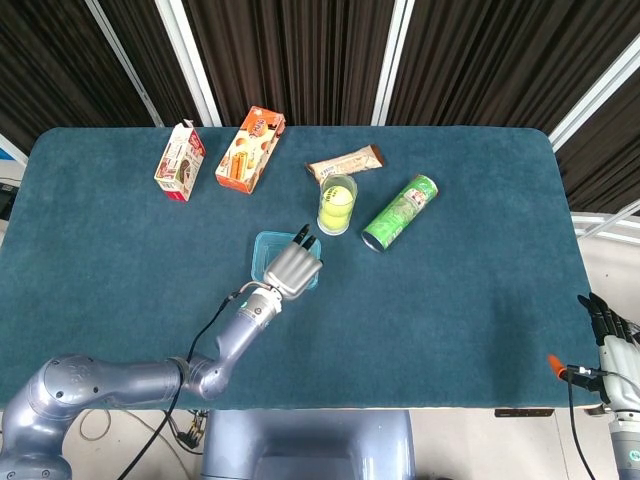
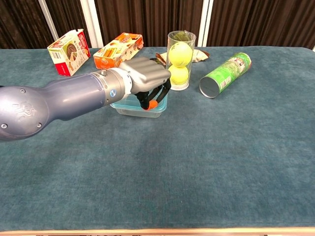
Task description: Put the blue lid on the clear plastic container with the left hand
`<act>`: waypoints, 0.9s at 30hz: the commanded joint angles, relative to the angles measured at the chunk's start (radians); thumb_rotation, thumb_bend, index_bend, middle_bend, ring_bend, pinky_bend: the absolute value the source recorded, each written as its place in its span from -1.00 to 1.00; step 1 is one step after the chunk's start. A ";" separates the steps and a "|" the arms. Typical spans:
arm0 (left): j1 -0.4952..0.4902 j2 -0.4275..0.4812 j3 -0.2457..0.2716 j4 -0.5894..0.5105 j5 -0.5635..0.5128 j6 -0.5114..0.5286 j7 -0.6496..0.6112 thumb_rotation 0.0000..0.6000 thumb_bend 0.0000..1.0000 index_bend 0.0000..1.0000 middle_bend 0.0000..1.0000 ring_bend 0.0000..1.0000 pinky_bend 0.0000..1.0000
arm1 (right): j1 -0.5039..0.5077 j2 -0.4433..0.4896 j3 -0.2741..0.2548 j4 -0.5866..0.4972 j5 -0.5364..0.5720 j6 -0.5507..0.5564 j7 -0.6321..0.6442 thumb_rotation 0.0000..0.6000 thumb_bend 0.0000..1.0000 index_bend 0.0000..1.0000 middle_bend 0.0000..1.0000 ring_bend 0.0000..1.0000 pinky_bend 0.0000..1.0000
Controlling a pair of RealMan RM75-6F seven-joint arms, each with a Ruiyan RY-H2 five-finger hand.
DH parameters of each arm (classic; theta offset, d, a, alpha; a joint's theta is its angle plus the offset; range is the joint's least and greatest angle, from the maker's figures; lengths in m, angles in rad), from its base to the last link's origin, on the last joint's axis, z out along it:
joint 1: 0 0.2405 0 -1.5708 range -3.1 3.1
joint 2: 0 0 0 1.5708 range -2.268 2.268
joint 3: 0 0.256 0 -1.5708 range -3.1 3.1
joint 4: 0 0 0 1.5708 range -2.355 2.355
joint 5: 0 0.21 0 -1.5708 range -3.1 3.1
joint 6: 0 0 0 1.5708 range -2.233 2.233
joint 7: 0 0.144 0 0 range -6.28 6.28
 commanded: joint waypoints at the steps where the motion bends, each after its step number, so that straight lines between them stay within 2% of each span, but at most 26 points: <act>1: 0.004 -0.002 0.002 0.006 0.001 -0.002 0.001 1.00 0.12 0.32 0.17 -0.73 -1.00 | 0.000 0.000 0.000 0.000 0.000 0.001 0.000 1.00 -0.42 -0.80 -1.00 -1.00 -1.00; 19: 0.031 -0.025 0.004 0.057 0.032 -0.016 -0.017 1.00 0.12 0.32 0.17 -0.73 -1.00 | 0.000 -0.001 0.000 0.000 -0.001 0.001 0.001 1.00 -0.42 -0.80 -1.00 -1.00 -1.00; 23: 0.033 -0.009 -0.023 0.031 0.044 0.002 -0.035 1.00 0.12 0.32 0.17 -0.73 -1.00 | 0.000 0.001 0.000 -0.002 -0.001 0.001 -0.002 1.00 -0.42 -0.80 -1.00 -1.00 -1.00; 27: 0.035 0.039 -0.060 -0.046 0.061 0.041 -0.045 1.00 0.12 0.30 0.16 -0.73 -1.00 | 0.000 0.000 -0.001 -0.001 -0.002 0.000 -0.002 1.00 -0.42 -0.80 -1.00 -1.00 -1.00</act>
